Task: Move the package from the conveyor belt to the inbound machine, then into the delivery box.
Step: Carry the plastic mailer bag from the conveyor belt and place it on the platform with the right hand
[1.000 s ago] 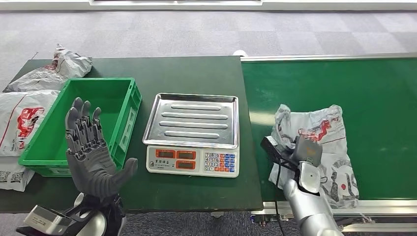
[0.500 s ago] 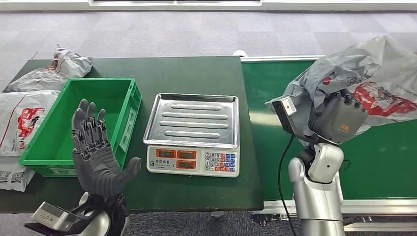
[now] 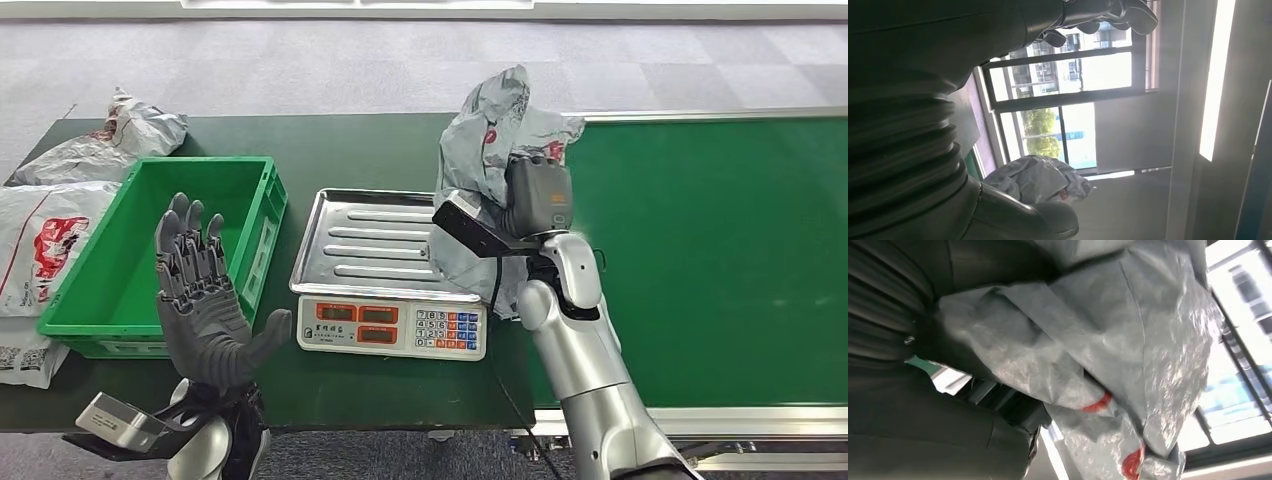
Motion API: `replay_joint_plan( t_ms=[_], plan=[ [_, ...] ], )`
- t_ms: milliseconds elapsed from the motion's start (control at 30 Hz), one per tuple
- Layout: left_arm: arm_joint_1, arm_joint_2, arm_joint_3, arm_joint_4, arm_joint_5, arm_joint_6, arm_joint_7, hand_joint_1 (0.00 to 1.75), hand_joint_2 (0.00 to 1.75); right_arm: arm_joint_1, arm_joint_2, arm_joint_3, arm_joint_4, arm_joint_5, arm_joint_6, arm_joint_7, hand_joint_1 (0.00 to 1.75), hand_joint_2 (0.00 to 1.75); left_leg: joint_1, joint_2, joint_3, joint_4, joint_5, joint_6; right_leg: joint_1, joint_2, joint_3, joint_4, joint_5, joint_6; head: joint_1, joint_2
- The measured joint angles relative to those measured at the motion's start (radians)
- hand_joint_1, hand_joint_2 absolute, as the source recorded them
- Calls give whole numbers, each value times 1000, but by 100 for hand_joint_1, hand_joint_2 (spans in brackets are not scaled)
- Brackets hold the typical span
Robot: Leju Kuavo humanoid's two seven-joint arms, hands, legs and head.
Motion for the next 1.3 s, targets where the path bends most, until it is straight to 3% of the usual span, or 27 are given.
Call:
replay_joint_plan(
  t_ms=[100, 233, 300, 367, 433, 500, 567, 667, 733, 867, 1067, 1300],
  plan=[
    [-21, 1, 0, 10, 21, -6, 0, 0, 175, -40, 34, 71, 68, -46, 79, -105, 175, 175, 0, 5, 0, 0, 0, 0, 0, 4, -2, 0, 1, -1, 0, 0],
    [-41, 2, 0, 11, 30, 4, 0, 0, 175, -106, 97, 220, 152, -178, 84, -101, 175, 175, 1, 5, -1, 0, 0, -1, 1, 4, -4, 0, 1, -1, -1, 0],
    [-46, 4, 0, 2, 31, 8, 0, 0, 175, -142, 113, 289, 180, -254, 81, -84, 147, 175, 1, 5, -1, 0, 0, -1, 1, 4, -4, 0, 1, -1, -1, 0],
    [-49, 6, 0, -11, 28, 12, -1, 0, 175, -169, 122, 338, 203, -293, 77, -74, 64, 175, 1, 5, -1, 0, 0, -1, 1, 4, -4, 0, 1, -1, 0, 0],
    [-50, 8, 0, -23, 24, 17, -1, 0, 175, -185, 127, 370, 224, -310, 68, -68, 49, 175, 1, 5, -1, 0, 0, -1, 1, 4, -3, 0, 1, -1, 0, 0],
    [-51, 11, 0, -32, 22, 22, -1, 0, 175, -197, 130, 390, 247, -325, 59, -71, 45, 175, 1, 5, -1, 0, 0, -1, 0, 4, -3, 0, 1, -1, 0, 0],
    [-57, 14, 0, -37, 22, 23, -1, 0, 175, -206, 132, 404, 271, -350, 59, -102, 0, 175, 1, 5, -1, 0, 0, -1, 0, 4, -4, 0, 1, -1, 0, 0],
    [-69, 15, -2, -37, 16, 26, -1, 0, 175, -212, 135, 416, 294, -373, 59, -152, 0, 175, 0, 5, -1, 0, 0, -1, 0, 4, -3, 0, 1, -1, 0, 0],
    [-76, 16, -6, -38, 7, 37, -1, 0, 175, -215, 136, 431, 304, -361, 23, -137, 0, 175, 0, 5, -1, 0, 0, -1, 0, 4, -4, 0, 1, -1, 0, 0],
    [-78, 20, -12, -47, 4, 67, -1, 0, 175, -222, 138, 460, 312, -305, -130, -35, 0, 0, 0, 5, -1, 0, 0, -1, 0, 4, -4, 0, 1, -1, 0, 0],
    [-78, 24, -13, -57, 3, 80, -1, 0, 175, -231, 138, 463, 316, -207, -280, 61, 0, 0, 0, 5, -1, 0, 0, -1, 0, 4, -4, 0, 1, -1, 0, 0],
    [-78, 25, -13, -58, -5, 80, -1, 0, 175, -231, 137, 420, 312, -138, -353, 113, 0, 0, 0, 5, -1, 0, 0, -1, 0, 4, -4, 0, 1, -1, 0, 0]
  ],
)
